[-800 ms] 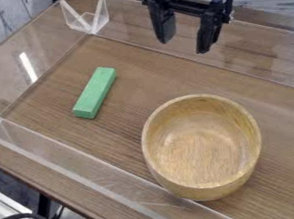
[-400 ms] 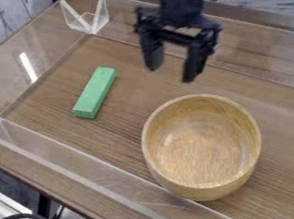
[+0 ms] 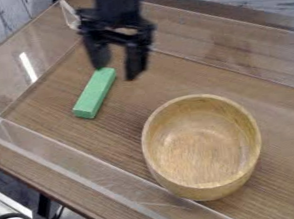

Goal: Put the green block in the brown bowl

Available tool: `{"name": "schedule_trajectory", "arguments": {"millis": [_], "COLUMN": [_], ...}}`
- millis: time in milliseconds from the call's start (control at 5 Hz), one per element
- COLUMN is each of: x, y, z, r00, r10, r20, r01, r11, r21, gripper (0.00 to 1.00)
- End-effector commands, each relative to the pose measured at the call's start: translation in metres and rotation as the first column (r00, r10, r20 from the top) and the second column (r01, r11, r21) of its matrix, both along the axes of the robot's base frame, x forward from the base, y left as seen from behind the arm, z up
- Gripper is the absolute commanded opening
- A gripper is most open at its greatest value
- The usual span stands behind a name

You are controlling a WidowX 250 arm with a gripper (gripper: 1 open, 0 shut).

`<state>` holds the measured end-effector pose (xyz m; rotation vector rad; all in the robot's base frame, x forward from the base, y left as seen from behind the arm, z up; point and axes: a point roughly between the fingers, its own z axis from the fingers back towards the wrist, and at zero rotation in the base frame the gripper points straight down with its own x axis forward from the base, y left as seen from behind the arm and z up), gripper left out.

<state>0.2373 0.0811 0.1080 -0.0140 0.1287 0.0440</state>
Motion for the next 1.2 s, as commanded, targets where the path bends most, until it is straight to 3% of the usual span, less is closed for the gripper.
{"name": "schedule_trajectory", "arguments": {"millis": [0, 200, 1000], "x": [0.000, -0.003, 0.000], "y": [0.033, 0.053, 0.067], "z": [0.009, 0.001, -0.042], "r00": [0.997, 0.997, 0.999], "r10": [0.007, 0.021, 0.046], "r20": [0.071, 0.073, 0.019], "r01": [-0.009, -0.024, -0.047], "r11": [1.000, 0.999, 0.998], "r21": [0.027, 0.033, 0.034], "gripper": [1.00, 1.00, 1.00]}}
